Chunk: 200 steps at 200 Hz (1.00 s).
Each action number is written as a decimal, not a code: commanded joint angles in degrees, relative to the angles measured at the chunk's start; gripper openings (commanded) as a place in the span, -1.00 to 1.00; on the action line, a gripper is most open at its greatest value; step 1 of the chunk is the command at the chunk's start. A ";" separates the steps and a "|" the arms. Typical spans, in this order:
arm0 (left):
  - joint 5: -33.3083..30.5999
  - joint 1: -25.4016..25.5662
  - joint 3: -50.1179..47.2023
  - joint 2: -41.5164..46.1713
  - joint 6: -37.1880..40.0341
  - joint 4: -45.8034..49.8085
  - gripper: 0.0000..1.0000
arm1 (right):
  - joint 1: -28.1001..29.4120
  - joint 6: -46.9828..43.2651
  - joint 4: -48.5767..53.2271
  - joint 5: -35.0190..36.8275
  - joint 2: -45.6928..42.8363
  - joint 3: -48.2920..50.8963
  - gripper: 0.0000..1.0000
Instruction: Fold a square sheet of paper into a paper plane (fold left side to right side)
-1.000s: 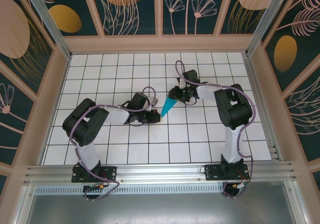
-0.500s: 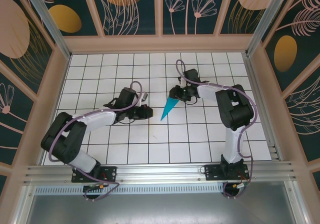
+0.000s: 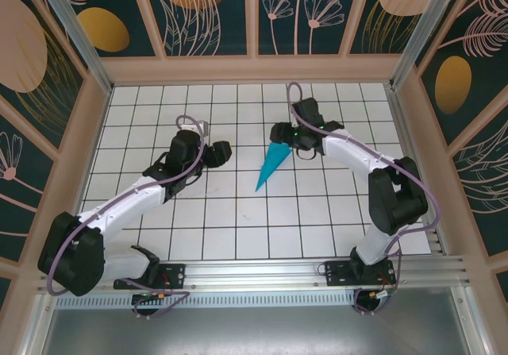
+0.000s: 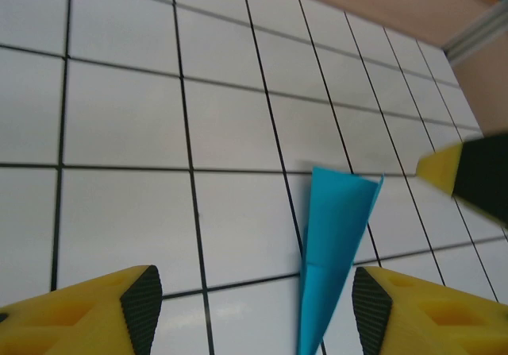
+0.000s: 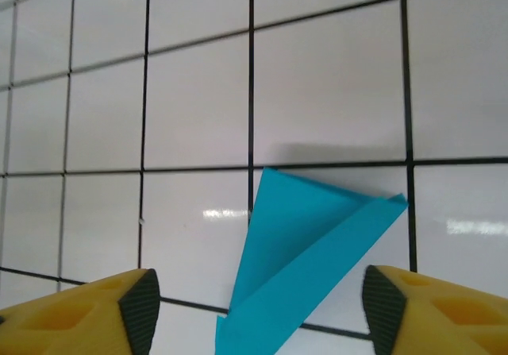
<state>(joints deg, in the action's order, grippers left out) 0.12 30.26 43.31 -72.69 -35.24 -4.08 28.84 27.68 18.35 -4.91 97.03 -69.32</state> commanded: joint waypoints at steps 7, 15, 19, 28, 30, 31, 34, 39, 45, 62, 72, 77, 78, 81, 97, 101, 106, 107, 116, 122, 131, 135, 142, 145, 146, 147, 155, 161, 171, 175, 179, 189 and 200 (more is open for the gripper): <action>-6.48 -0.20 -2.23 2.19 -0.70 -2.16 0.39 | 5.58 7.01 4.21 8.12 2.30 1.64 0.53; -6.68 -0.22 -2.67 2.45 -0.68 -2.21 0.41 | 6.40 7.91 3.90 8.37 3.22 1.51 0.53; -6.75 -0.22 -2.77 2.54 -0.62 -2.17 0.42 | 6.76 8.35 3.89 8.61 3.79 1.35 0.53; -6.97 -0.26 -3.11 2.77 -0.62 -1.91 0.44 | 7.50 9.06 4.18 9.35 5.17 0.85 0.53; -6.93 -0.22 -3.18 2.80 -0.62 -1.88 0.44 | 7.62 9.17 4.29 9.49 5.47 0.68 0.52; -6.95 -0.21 -3.20 2.81 -0.62 -1.89 0.45 | 7.72 9.20 4.35 9.57 5.63 0.59 0.52; -6.97 -0.20 -3.30 2.89 -0.62 -1.86 0.45 | 7.92 9.41 4.68 9.85 6.05 0.33 0.51; -6.98 -0.20 -3.40 3.05 -0.62 -1.68 0.45 | 8.28 9.70 5.28 10.40 6.83 -0.06 0.49; -7.14 -0.20 -3.49 3.24 -0.62 -1.54 0.46 | 8.73 9.84 5.86 11.24 7.61 -0.41 0.45; -7.33 -0.25 -4.07 4.07 -0.62 -1.64 0.48 | 9.21 10.11 7.17 12.83 9.10 -0.65 0.37; -7.50 -0.20 -4.23 4.60 -0.62 -1.63 0.49 | 9.18 10.20 7.50 13.44 9.44 -0.55 0.27; -7.57 -0.22 -4.27 4.78 -0.57 -1.55 0.49 | 9.21 10.16 7.64 13.61 9.51 -0.39 0.22; -7.58 -0.21 -4.32 4.81 -0.55 -1.55 0.50 | 9.21 10.18 7.61 13.65 9.54 -0.34 0.21; -7.67 -0.20 -4.35 4.91 -0.53 -1.50 0.50 | 9.22 10.20 7.68 13.69 9.53 -0.25 0.17; -8.14 -0.20 -4.20 5.43 -0.40 -0.98 0.51 | 9.21 10.11 7.75 13.53 8.70 -0.11 -0.06; -8.16 -0.20 -4.29 5.58 -0.35 -0.87 0.51 | 9.22 10.11 7.69 13.52 8.18 -0.02 -0.12; -8.33 -0.21 -4.38 5.71 -0.27 -0.73 0.52 | 9.15 9.98 7.37 13.44 7.42 0.14 -0.22; -8.36 -0.20 -4.38 5.75 -0.27 -0.70 0.52 | 9.18 9.92 7.34 13.39 7.31 0.15 -0.24; -8.55 -0.20 -4.37 5.93 -0.26 -0.45 0.53 | 9.13 9.54 7.05 13.15 5.77 0.28 -0.36; -8.63 -0.21 -4.35 6.05 -0.18 -0.41 0.53 | 9.04 8.97 6.73 12.38 4.78 0.25 -0.45; -8.81 -0.20 -4.30 6.22 -0.09 -0.24 0.54 | 8.95 7.76 5.67 10.68 3.16 0.54 -0.66; -8.84 -0.20 -4.22 6.28 -0.12 -0.15 0.55 | 8.95 7.31 5.15 9.94 2.41 0.62 -0.74; -9.10 -0.21 -4.23 6.41 -0.09 0.07 0.56 | 8.95 6.47 4.12 8.09 1.10 0.96 -0.85; -9.26 -0.20 -4.16 6.48 -0.09 0.18 0.56 | 8.96 6.04 3.58 7.08 0.54 1.10 -0.89; -9.31 -0.20 -4.18 6.49 -0.09 0.20 0.57 | 8.96 5.92 3.42 6.79 0.36 1.19 -0.90; -9.33 -0.20 -4.19 6.50 -0.09 0.25 0.57 | 8.96 5.82 3.30 6.51 0.18 1.20 -0.91; -9.65 -0.21 -4.11 6.74 -0.09 0.47 0.59 | 8.78 5.17 2.32 4.00 -0.95 1.46 -0.99; -9.86 -0.25 -4.02 6.92 -0.11 0.64 0.61 | 8.71 4.62 1.46 1.85 -1.76 1.62 -1.00; -10.28 -0.20 -3.93 7.24 -0.09 0.90 0.64 | 8.65 3.89 -0.28 -2.00 -2.93 1.97 -1.00; -10.44 -0.20 -3.89 7.34 -0.09 1.04 0.65 | 8.56 3.81 -0.91 -3.51 -3.36 2.16 -1.00; -10.56 -0.20 -3.87 7.51 -0.09 1.13 0.65 | 8.46 3.72 -1.70 -5.12 -3.77 2.37 -1.00; -10.85 -0.20 -3.85 7.80 -0.02 1.34 0.68 | 8.02 3.77 -4.06 -9.10 -4.65 3.43 -1.00; -11.10 -0.20 -3.82 8.13 -0.08 1.52 0.69 | 7.24 4.68 -6.12 -11.75 -5.10 5.23 -1.00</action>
<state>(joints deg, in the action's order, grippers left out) -9.10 30.26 39.64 -66.17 -35.57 -3.79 37.41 33.10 17.74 -6.20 93.80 -67.64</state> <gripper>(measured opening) 0.839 0.058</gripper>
